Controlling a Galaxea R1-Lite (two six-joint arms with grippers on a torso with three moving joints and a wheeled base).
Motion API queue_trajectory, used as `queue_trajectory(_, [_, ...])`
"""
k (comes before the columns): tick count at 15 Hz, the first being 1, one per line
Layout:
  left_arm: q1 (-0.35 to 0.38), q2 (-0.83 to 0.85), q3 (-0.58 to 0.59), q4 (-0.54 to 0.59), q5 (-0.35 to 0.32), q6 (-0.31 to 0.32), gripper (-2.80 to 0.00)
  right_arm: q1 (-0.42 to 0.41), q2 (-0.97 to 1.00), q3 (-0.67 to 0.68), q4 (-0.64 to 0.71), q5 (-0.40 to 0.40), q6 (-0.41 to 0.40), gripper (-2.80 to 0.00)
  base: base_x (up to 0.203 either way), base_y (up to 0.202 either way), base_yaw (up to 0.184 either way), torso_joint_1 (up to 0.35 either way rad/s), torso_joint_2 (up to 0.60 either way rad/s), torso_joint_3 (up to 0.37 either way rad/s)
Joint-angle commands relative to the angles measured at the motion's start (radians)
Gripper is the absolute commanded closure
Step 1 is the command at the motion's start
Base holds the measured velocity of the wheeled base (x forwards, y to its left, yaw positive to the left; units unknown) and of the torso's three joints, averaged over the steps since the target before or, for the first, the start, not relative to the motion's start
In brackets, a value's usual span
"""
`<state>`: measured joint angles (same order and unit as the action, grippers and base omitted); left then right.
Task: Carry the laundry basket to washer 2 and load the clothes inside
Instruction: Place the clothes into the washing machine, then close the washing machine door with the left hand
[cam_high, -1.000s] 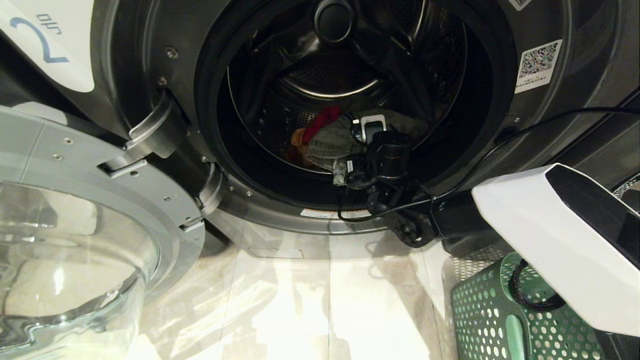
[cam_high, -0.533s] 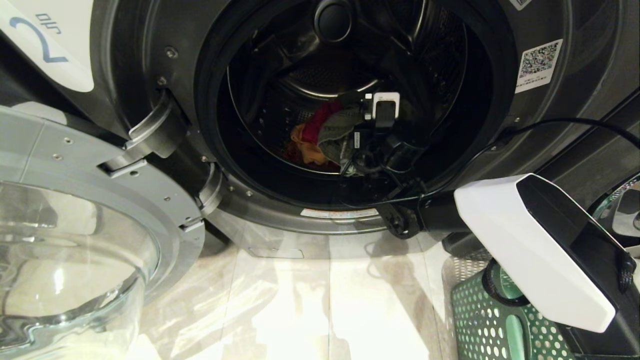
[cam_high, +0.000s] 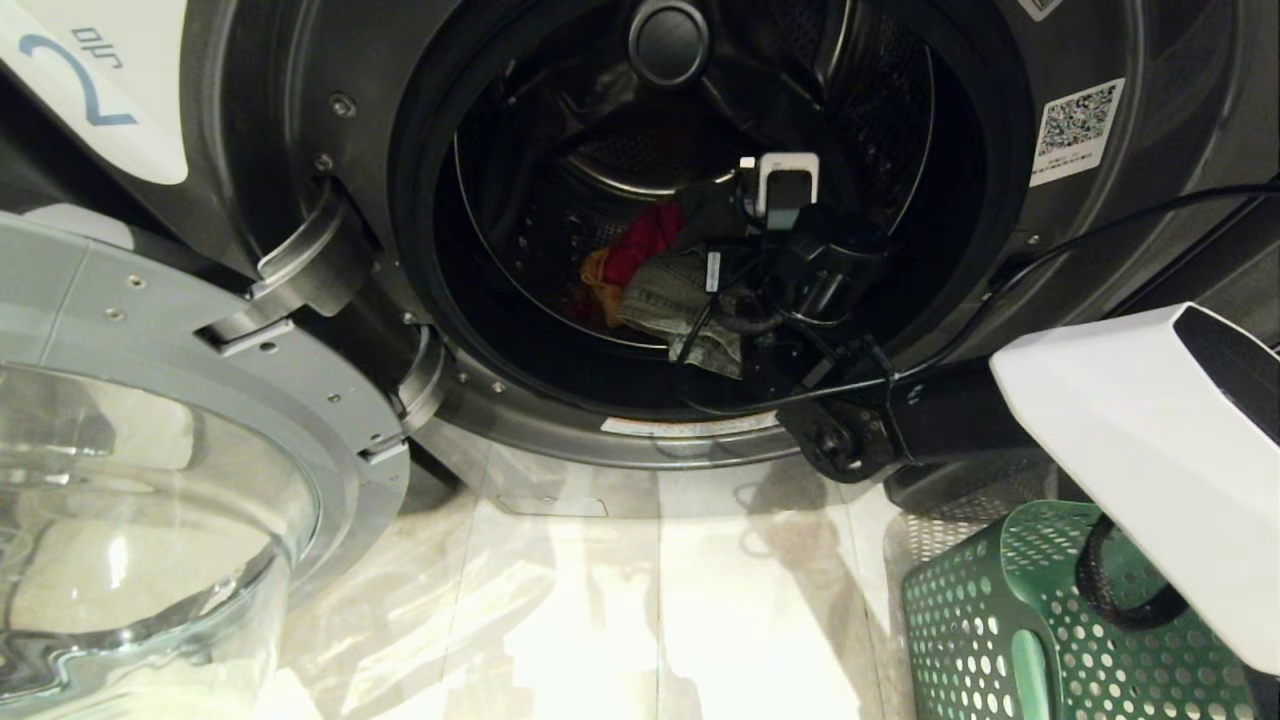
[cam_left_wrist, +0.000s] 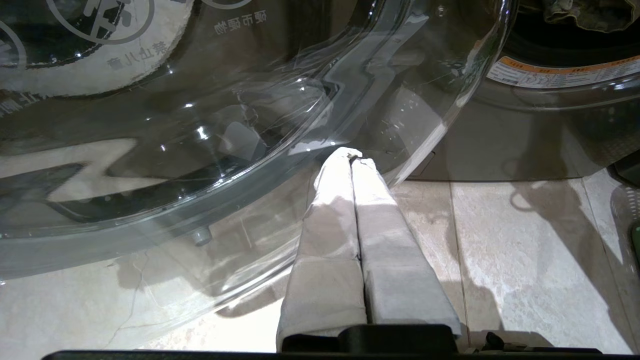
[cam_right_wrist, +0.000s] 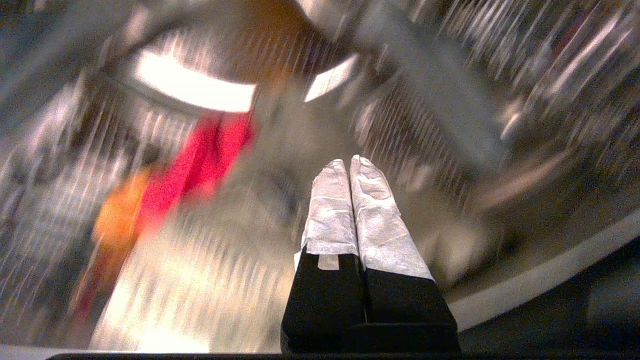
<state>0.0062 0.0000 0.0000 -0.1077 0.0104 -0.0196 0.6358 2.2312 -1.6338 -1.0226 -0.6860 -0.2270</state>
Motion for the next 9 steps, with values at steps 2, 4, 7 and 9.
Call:
queue_trajectory(2, [0.001,0.0,0.04,-0.001,0.0,0.0,0.0,0.085,-0.241,0.254,0.191,-0.004,0.158,0.0,0.0,0.0,0.0,0.0,0.0,0.0])
queue_trajectory(4, [0.0,0.0,0.04,-0.001,0.0,0.0,0.0,0.135,-0.375,0.431,0.302,0.009,0.235,0.0,0.0,0.0,0.0,0.0,0.0,0.0])
queue_trajectory(7, [0.0,0.0,0.04,-0.001,0.0,0.0,0.0,0.193,-0.622,0.666,0.426,0.053,0.311,0.0,0.0,0.0,0.0,0.0,0.0,0.0])
queue_trajectory(9, [0.001,0.0,0.04,-0.001,0.0,0.0,0.0,0.208,-0.799,0.824,0.521,0.067,0.335,0.0,0.0,0.0,0.0,0.0,0.0,0.0])
